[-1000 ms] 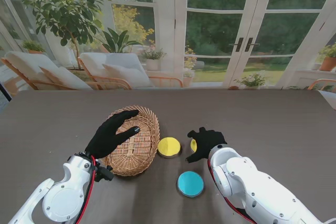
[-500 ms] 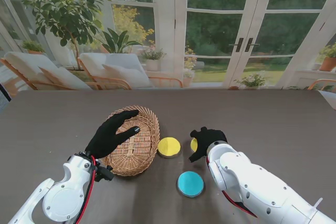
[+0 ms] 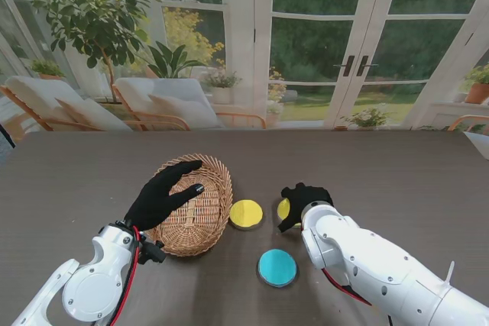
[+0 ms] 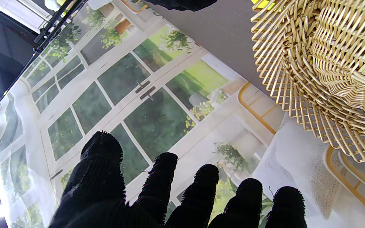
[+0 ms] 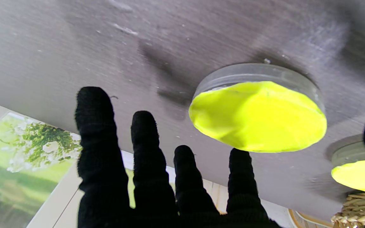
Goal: Stack culture dishes into a storage basket
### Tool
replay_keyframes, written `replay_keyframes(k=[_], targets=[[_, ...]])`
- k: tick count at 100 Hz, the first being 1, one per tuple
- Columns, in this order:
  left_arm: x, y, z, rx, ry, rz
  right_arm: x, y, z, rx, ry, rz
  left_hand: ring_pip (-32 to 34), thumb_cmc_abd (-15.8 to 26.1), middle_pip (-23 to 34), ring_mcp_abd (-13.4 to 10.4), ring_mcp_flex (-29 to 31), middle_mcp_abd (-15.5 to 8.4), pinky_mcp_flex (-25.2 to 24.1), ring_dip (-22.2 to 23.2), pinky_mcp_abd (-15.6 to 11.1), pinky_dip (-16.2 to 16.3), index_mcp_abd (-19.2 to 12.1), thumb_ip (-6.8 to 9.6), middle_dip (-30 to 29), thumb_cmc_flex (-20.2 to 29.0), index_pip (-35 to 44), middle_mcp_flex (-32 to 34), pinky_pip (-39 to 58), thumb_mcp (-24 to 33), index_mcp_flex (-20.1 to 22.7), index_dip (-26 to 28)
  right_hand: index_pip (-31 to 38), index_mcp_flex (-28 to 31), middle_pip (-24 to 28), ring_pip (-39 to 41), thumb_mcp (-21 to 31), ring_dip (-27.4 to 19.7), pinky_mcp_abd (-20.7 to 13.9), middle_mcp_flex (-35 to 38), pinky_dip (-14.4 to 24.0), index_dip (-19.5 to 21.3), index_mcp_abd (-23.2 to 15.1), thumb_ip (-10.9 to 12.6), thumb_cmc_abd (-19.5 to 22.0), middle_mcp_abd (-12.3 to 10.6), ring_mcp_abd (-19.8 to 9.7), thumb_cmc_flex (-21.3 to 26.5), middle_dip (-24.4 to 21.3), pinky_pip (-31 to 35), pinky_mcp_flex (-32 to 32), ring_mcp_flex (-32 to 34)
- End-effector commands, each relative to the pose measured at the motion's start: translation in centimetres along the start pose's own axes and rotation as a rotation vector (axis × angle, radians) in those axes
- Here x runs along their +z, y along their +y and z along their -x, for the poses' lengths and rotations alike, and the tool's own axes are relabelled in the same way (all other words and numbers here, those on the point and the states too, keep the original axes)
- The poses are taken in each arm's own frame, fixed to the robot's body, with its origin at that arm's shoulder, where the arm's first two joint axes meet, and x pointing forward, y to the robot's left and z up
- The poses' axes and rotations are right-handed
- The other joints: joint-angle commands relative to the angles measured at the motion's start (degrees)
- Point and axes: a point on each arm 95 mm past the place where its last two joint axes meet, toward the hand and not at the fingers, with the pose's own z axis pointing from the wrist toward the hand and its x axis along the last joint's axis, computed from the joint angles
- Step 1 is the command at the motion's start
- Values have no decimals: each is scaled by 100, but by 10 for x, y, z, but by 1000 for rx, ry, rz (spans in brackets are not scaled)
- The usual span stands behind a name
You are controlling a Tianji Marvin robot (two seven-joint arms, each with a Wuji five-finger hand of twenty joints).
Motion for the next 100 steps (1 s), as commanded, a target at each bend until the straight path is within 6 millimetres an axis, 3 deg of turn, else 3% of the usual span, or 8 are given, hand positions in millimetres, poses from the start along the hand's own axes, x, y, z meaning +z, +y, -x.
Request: replay_keyframes(k=[1,29,46,69,73,76,82,100], targets=[[0,3,0,-5,-4,21,2,-2,-3,1,-2,-9,-69,274,13,-45,-89,-5,-40,-46,-171,-57,13,81,18,-58,-87,38,-164,-90,-73,-14,38,-107,147,102,436,105,204,-23,266,67,34,21,-241,209,46,-25,77,295,-2192,170],[0,3,1,-5,-5,22,8,-15,-6,21,-3,-20,-70,282,13,-55,-90,3,-36,-46,-175,-55,8,81,17,-62,-91,39,-161,-91,-80,-16,358,-96,626,584,500,354,271,109,352,218,-49,261,-323,137,43,449,289,737,-1825,433],[0,3,1,-5,-4,21,10,-24,-8,27,-3,-16,-67,277,14,-47,-81,-5,-34,-46,-170,-54,11,80,17,-62,-98,41,-160,-92,-94,-18,705,-45,1329,1287,233,699,237,183,511,459,-100,383,-571,72,-85,1439,566,1210,-1448,681],[0,3,1,-4,-3,24,12,-31,-10,52,-11,-13,-65,275,14,-46,-78,0,-27,-44,-166,-53,13,81,17,-59,-76,41,-157,-91,-40,-10,1168,169,2134,1941,39,936,83,929,572,791,-190,344,-1257,217,-226,2688,876,1563,-774,1244],[0,3,1,-4,-2,24,12,-32,-10,57,-13,-16,-66,279,12,-48,-79,-5,-31,-44,-167,-53,14,81,17,-61,-81,39,-158,-91,-51,-12,1295,204,2197,1988,2398,944,62,1044,443,814,-205,-250,-2769,243,-248,1989,925,1624,-631,1370],[0,3,1,-4,-2,24,13,-33,-10,62,-15,-18,-64,282,13,-50,-75,-1,-30,-43,-166,-53,12,80,17,-65,-92,40,-158,-92,-76,-15,1373,239,2218,1997,3350,944,66,1105,387,832,-207,-442,-3205,253,-242,1751,935,1624,-557,1437],[0,3,1,-4,-2,23,14,-34,-10,61,-17,-17,-64,281,12,-52,-75,-4,-33,-42,-171,-54,19,81,17,-62,-84,37,-159,-90,-55,-13,1513,349,2277,2012,3682,937,33,1309,342,878,-193,-536,-3306,251,-258,1759,950,1641,-383,1615],[0,3,2,-4,-2,24,16,-37,-8,69,-23,-29,-64,283,13,-53,-76,-5,-33,-41,-173,-53,24,81,17,-60,-80,41,-160,-90,-43,-12,1854,516,2356,1923,3753,900,-25,1587,205,1013,-170,-522,-3206,243,-310,1829,976,1609,-43,1895]])
